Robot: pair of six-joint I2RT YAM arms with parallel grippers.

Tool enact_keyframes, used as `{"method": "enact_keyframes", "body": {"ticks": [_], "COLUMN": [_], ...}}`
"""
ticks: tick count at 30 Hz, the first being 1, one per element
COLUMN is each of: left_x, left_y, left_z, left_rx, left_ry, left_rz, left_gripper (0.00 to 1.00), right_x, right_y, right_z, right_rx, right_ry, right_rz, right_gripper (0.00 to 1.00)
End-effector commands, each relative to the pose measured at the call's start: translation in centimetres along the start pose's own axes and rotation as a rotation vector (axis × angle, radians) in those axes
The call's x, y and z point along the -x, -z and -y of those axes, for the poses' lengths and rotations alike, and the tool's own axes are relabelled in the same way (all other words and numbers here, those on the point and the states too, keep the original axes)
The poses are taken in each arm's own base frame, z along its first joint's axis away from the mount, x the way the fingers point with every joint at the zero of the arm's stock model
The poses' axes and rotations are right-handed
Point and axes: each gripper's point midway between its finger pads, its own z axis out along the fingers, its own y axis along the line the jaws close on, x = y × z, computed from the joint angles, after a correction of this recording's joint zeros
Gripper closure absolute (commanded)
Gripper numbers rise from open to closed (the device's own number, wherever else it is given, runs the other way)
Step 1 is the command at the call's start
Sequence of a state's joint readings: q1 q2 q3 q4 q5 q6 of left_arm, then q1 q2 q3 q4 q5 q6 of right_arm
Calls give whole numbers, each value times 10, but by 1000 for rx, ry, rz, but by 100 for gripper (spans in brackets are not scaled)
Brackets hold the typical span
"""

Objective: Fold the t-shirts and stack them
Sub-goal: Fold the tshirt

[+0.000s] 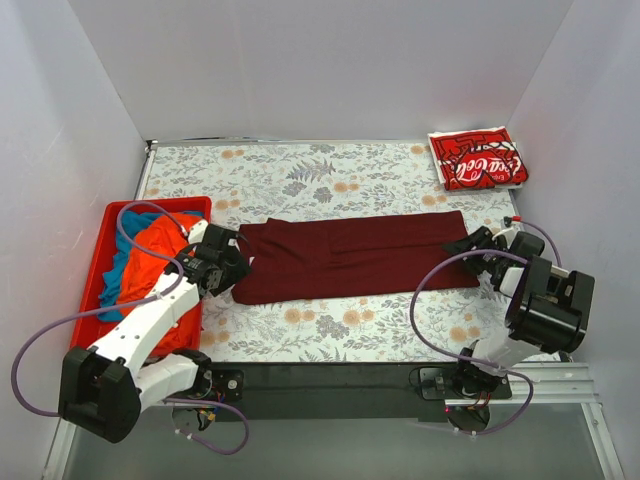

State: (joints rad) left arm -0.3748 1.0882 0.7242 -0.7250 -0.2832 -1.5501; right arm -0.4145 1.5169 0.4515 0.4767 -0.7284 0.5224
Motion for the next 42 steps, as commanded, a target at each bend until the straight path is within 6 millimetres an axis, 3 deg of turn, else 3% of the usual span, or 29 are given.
{"method": "enact_keyframes", "body": {"ticks": [1, 5, 8, 11, 14, 15, 16, 17, 18, 19, 20, 22, 23, 24, 25, 28, 29, 33, 42], "left_x": [13, 26, 43, 64, 76, 80, 92, 89, 89, 101, 95, 111, 110, 110, 114, 113, 116, 104, 89], "left_y": [3, 4, 6, 7, -10, -14, -14, -39, -44, -42, -59, -70, -82, -87, -97, -116, -121, -146, -163], "left_z": [6, 19, 36, 57, 90, 96, 111, 120, 128, 140, 139, 150, 150, 152, 154, 161, 162, 168, 166], "left_rx": [-52, -100, -135, -162, -211, -212, -228, -208, -238, -258, -231, -241, -256, -266, -265, -280, -279, -307, -308], "left_ry": [-27, -45, -88, -144, -218, -226, -229, -265, -300, -302, -329, -331, -338, -337, -331, -317, -314, -310, -309], "left_rz": [69, 116, 162, 203, 197, 194, 209, 164, 146, 161, 120, 132, 102, 85, 68, 25, 25, -55, -107], "left_gripper": [44, 44, 44, 44, 47, 49, 50, 51, 51, 52, 53, 54, 54, 54, 55, 55, 55, 57, 57], "right_x": [31, 34, 40, 45, 40, 38, 34, 23, 7, 6, -4, -27, -40, -52, -59, -93, -99, -125, -150], "right_y": [-7, -6, -4, -10, -30, -35, -44, -58, -67, -78, -84, -109, -114, -124, -131, -158, -163, -191, -206], "right_z": [13, 38, 26, -12, -72, -82, -105, -122, -138, -149, -159, -184, -196, -193, -207, -211, -219, -213, -204], "right_rx": [-11, -41, -9, 75, 198, 213, 255, 287, 325, 349, 372, 429, 456, 451, 477, 477, 490, 455, 413], "right_ry": [39, -11, 12, 109, 214, 231, 266, 272, 280, 290, 290, 301, 303, 287, 301, 284, 288, 256, 230], "right_rz": [74, 80, 89, 72, 2, -10, -38, -86, -137, -158, -191, -275, -314, -351, -371, -453, -463, -507, -545], "right_gripper": [43, 45, 46, 46, 46, 46, 46, 46, 46, 46, 46, 46, 46, 47, 47, 47, 47, 48, 49]}}
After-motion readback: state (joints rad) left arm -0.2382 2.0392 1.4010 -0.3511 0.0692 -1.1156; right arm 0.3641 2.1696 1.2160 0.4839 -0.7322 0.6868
